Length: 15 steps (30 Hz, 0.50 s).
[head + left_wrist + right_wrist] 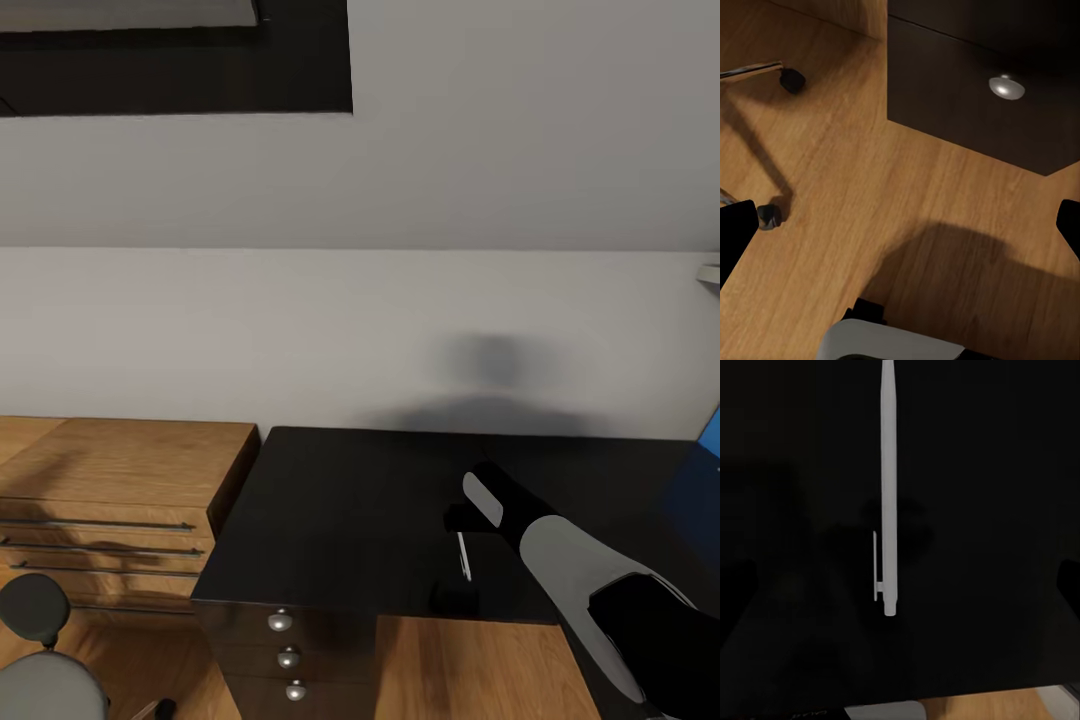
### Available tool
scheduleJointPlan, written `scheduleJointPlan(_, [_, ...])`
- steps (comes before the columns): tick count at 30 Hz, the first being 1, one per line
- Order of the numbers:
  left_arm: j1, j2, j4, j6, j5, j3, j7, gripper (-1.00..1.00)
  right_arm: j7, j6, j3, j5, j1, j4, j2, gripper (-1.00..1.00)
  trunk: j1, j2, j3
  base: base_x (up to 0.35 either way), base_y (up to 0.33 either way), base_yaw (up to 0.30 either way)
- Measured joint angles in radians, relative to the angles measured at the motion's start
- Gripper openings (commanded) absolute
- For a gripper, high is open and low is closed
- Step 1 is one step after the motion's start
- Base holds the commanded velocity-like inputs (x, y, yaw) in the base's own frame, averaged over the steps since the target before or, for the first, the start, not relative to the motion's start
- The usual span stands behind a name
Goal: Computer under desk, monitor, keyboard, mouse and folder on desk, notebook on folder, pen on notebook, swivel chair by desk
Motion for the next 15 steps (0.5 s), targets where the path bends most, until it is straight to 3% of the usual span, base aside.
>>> scheduleJointPlan(15, [0.000, 0.000, 0.000, 0.000, 0.000, 0.001, 0.000, 1.00, 0.000, -0.003, 0.000, -0.001, 0.000, 0.000, 0.000, 1.00, 0.058, -0.105, -0.047, 0.000, 0.000, 0.000])
